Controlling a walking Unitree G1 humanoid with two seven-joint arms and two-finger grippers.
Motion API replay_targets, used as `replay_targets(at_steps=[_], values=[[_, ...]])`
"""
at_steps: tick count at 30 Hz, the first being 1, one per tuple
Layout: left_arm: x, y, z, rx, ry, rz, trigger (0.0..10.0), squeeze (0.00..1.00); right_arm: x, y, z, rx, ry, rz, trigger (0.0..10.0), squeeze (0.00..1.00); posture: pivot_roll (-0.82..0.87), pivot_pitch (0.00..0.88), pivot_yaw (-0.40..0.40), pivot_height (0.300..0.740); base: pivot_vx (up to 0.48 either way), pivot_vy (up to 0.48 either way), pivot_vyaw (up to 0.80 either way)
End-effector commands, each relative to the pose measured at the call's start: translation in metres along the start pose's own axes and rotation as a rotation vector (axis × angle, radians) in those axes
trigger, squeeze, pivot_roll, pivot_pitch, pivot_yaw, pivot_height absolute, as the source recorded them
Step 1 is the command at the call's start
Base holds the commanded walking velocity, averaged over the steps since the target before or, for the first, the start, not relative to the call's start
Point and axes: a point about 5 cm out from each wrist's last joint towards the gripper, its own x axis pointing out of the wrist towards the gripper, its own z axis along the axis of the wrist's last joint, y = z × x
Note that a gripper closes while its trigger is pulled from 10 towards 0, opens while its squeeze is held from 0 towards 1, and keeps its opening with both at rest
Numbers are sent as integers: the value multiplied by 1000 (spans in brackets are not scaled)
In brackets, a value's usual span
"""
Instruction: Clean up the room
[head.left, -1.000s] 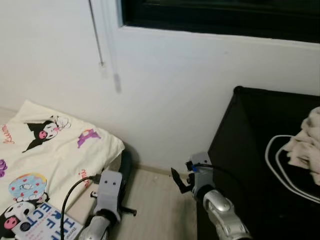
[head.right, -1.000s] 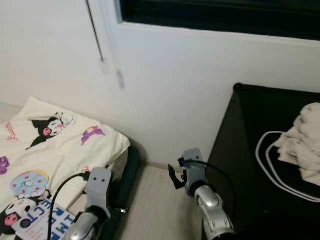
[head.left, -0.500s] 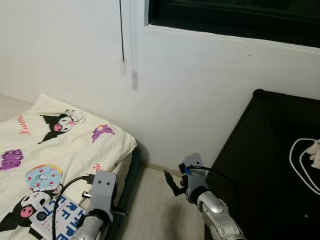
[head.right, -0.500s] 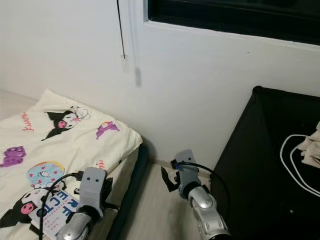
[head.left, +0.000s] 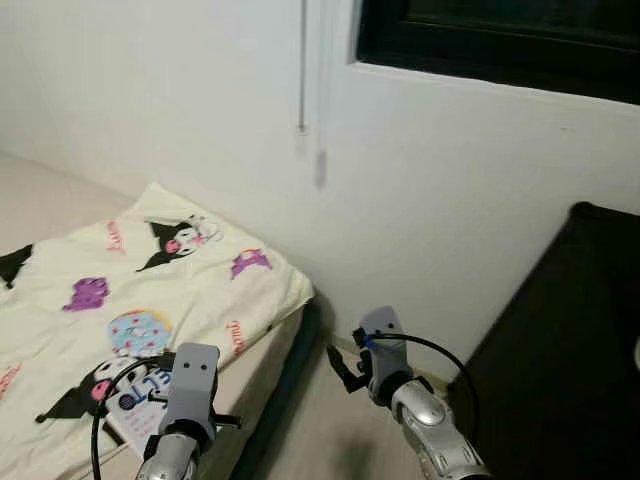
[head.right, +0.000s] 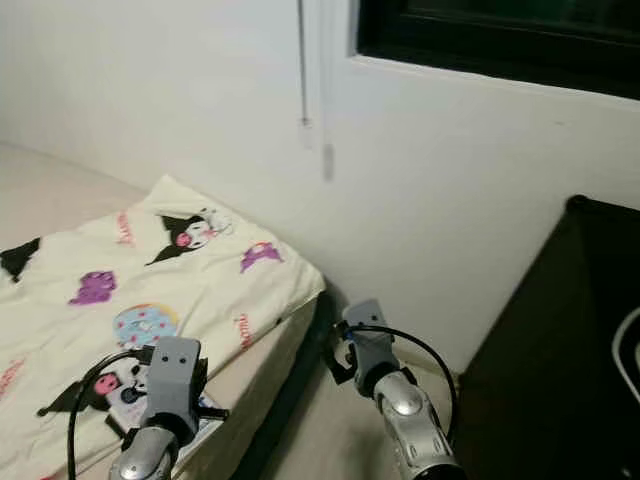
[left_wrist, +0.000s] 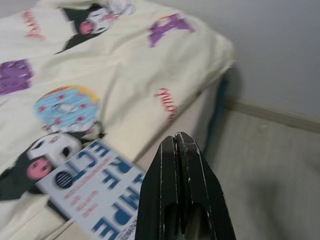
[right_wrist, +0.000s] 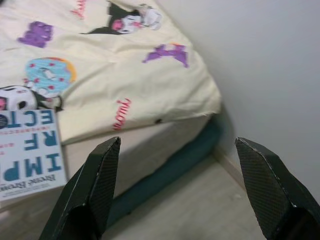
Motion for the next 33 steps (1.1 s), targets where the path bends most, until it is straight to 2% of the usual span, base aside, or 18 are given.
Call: replay_targets(at_steps=[1, 17, 22, 30, 33], values=[[0, -2, -3, 0, 10, 10, 10000, 0, 1, 1, -1, -15, 6, 12, 10000, 0, -37, 116, -76, 740, 0, 0, 800], [0, -9, 2, 12, -9, -62, 10000, 0, 0, 0, -2, 0, -6, -20, 10000, 0, -38, 119, -49, 740, 0, 0, 793], [1, -12, 4, 26, -14, -73, 10000, 0, -1, -6, -4, 46, -5, -55, 10000, 0, -37, 119, -46, 740, 0, 0, 0], [-1, -13, 3, 50, -15, -79, 10000, 0, 0, -6, -4, 51, -5, -58, 10000, 0, -36, 123, -44, 740, 0, 0, 0], [-1, -12, 3, 43, -12, -75, 10000, 0, 0, -6, -4, 53, -6, -57, 10000, 0, -36, 123, -46, 740, 0, -374, 0]])
